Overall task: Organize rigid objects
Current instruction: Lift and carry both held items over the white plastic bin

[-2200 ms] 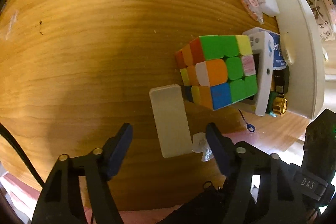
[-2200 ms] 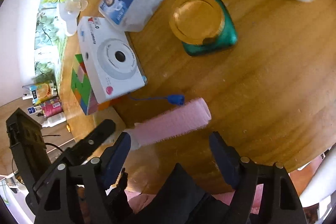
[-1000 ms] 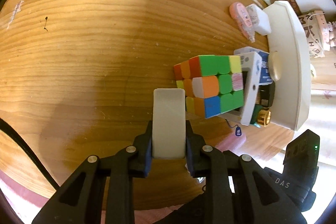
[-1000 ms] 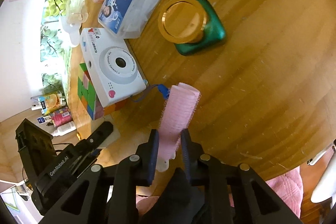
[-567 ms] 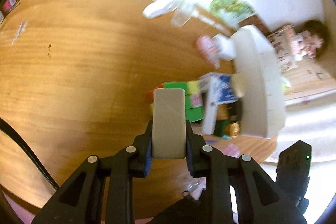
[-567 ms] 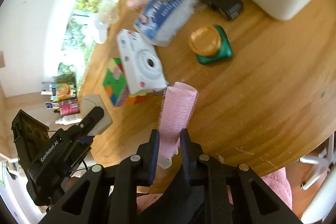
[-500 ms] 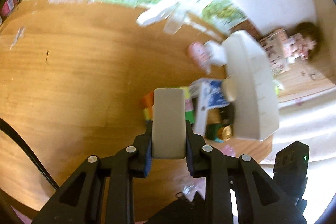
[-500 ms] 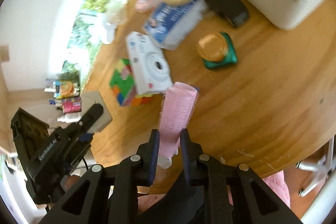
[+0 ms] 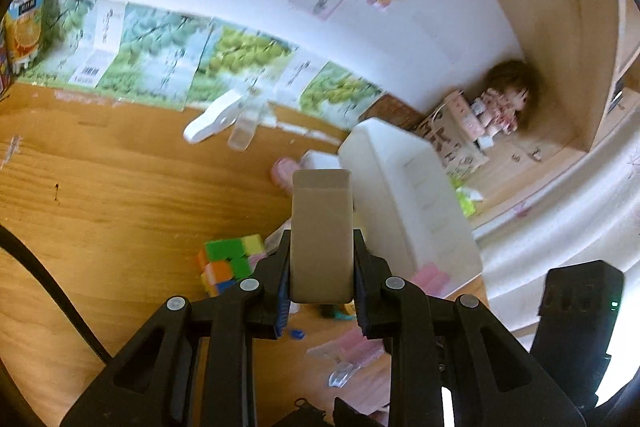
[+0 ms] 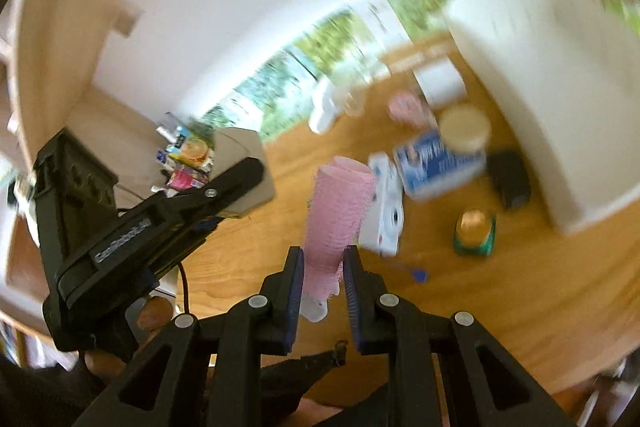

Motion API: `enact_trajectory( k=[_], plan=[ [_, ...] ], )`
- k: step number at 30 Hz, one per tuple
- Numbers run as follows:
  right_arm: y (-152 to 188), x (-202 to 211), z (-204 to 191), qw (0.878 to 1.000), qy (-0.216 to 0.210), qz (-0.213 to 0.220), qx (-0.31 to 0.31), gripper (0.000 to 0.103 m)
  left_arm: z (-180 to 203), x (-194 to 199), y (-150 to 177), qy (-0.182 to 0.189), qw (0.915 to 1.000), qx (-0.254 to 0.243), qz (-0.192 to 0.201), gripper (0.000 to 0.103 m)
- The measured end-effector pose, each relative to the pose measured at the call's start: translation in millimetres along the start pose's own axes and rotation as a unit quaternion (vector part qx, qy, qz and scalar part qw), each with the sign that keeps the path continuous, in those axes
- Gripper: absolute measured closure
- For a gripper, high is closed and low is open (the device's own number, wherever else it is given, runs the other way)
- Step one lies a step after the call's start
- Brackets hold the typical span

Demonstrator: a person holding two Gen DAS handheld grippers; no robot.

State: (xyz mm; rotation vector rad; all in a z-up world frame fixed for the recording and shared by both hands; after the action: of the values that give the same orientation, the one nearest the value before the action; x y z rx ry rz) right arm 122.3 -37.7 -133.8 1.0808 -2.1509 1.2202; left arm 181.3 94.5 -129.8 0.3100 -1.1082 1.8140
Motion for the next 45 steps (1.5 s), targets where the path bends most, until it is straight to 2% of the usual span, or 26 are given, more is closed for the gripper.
enact_trajectory(
  k=[5,13,27,35,45],
  plan=[
    [-17.0,23.1,1.4,0.997,0.005,0.039,0.062,0.083,26.3,2.1,-1.6,-0.002,0.9993,-0.020,0.032,0.076],
    [-39.2,47.9,23.3,0.991,0.008,0.062,0.116,0.083,71.1,3.0,-6.5,-0.025,0.9940,-0.047,0.095,0.076],
    [-77.6,90.2,79.8,0.979,0.032,0.095,0.179,0.083,137.2,-19.3,5.5,-0.048,0.9848,-0.071,0.151,0.076],
    [-88.5,103.7,113.3,0.975,0.050,0.088,0.198,0.083,169.9,-43.3,16.6,-0.039,0.9838,-0.077,0.157,0.076],
    [-101.7,111.4,156.6,0.970,0.102,0.073,0.209,0.082,206.0,-84.1,32.9,0.006,0.9873,-0.093,0.129,0.076]
  ],
)
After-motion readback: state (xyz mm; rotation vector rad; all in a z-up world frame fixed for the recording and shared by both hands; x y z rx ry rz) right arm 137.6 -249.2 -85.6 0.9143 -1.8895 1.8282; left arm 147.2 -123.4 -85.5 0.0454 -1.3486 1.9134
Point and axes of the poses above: each gripper's, at about its wrist camera, not at the fingertips, and x roughly against the way its jaws point, z to its right, y to its underside, the point moved 8 cm from there along -x, roughly the way its jaws point, and after that the axes turned 3 degrees about z, right-handed, at the moved point
